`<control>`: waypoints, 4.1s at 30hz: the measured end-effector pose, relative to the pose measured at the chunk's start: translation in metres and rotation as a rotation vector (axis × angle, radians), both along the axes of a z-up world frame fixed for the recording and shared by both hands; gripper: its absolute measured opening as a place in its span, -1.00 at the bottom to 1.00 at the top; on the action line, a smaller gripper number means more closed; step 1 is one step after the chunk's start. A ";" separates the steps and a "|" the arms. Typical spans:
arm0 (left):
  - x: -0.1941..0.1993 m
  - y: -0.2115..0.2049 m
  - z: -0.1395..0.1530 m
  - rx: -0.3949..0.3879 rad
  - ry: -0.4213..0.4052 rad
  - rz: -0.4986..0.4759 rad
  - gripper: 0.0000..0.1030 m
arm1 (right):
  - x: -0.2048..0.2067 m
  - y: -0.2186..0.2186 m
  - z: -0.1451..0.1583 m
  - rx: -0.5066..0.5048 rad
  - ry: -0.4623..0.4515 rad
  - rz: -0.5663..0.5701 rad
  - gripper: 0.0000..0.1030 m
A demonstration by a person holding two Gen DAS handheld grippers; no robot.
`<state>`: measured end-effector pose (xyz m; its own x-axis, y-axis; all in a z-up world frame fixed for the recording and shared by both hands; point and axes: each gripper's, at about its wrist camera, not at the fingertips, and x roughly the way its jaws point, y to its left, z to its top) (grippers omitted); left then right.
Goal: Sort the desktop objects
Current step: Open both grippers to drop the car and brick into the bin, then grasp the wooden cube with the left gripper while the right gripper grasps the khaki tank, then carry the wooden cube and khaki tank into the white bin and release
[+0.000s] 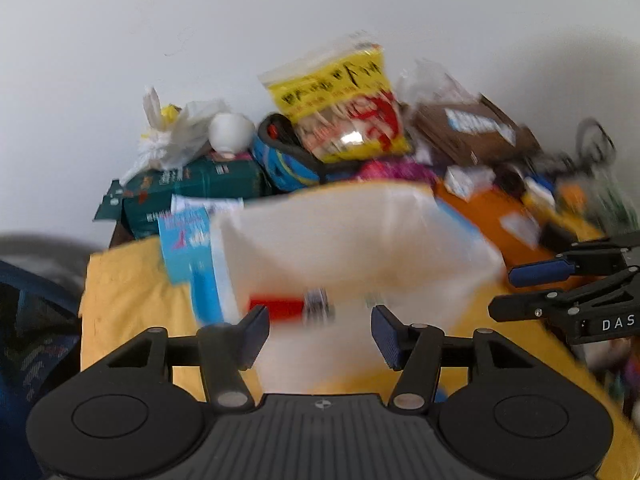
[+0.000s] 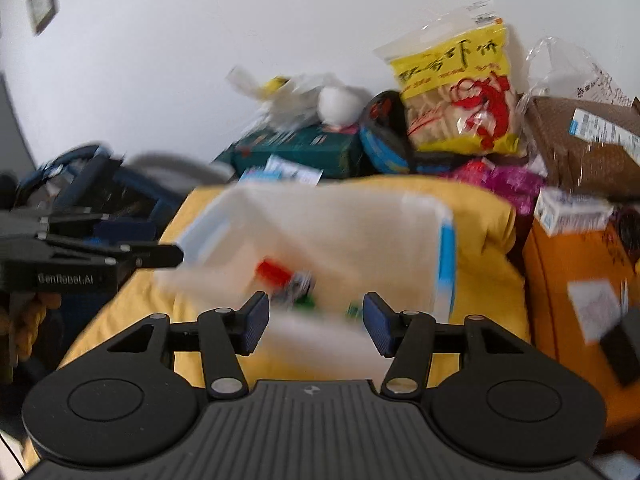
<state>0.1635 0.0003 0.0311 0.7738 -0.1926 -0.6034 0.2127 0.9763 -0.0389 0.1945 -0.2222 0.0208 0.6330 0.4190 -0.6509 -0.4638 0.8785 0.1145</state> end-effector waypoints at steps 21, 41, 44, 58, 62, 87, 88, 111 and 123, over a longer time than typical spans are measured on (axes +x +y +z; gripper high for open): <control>-0.025 -0.028 -0.099 -0.065 0.152 0.115 0.17 | -0.067 0.032 -0.111 -0.106 0.145 0.025 -0.21; -0.025 -0.034 -0.114 -0.031 0.200 0.109 0.13 | -0.065 0.037 -0.113 -0.115 0.141 0.033 -0.26; -0.022 -0.033 -0.116 -0.039 0.201 0.084 -0.09 | -0.062 0.036 -0.117 -0.107 0.154 0.024 -0.28; -0.043 -0.025 -0.093 -0.059 0.114 0.065 -0.37 | -0.073 0.015 -0.100 0.033 0.157 -0.002 -0.46; -0.050 -0.016 -0.089 -0.085 0.110 0.078 -0.37 | -0.076 0.006 -0.090 0.066 0.141 -0.032 -0.46; -0.073 -0.003 -0.100 -0.044 0.109 0.099 -0.13 | -0.087 0.001 -0.093 0.060 0.160 -0.053 -0.46; -0.074 -0.003 -0.095 -0.041 0.093 0.094 -0.13 | -0.087 0.001 -0.091 0.062 0.155 -0.051 -0.46; 0.013 0.013 0.063 -0.084 -0.070 0.121 -0.13 | 0.018 -0.004 0.070 0.167 -0.089 -0.090 -0.46; 0.085 0.012 0.065 -0.095 0.050 0.125 -0.13 | 0.070 0.008 0.066 0.072 -0.005 -0.089 -0.46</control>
<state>0.2484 0.0122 0.0964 0.7645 -0.1548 -0.6257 0.0854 0.9865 -0.1397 0.2645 -0.2137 0.0864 0.6729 0.4063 -0.6182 -0.3850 0.9059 0.1763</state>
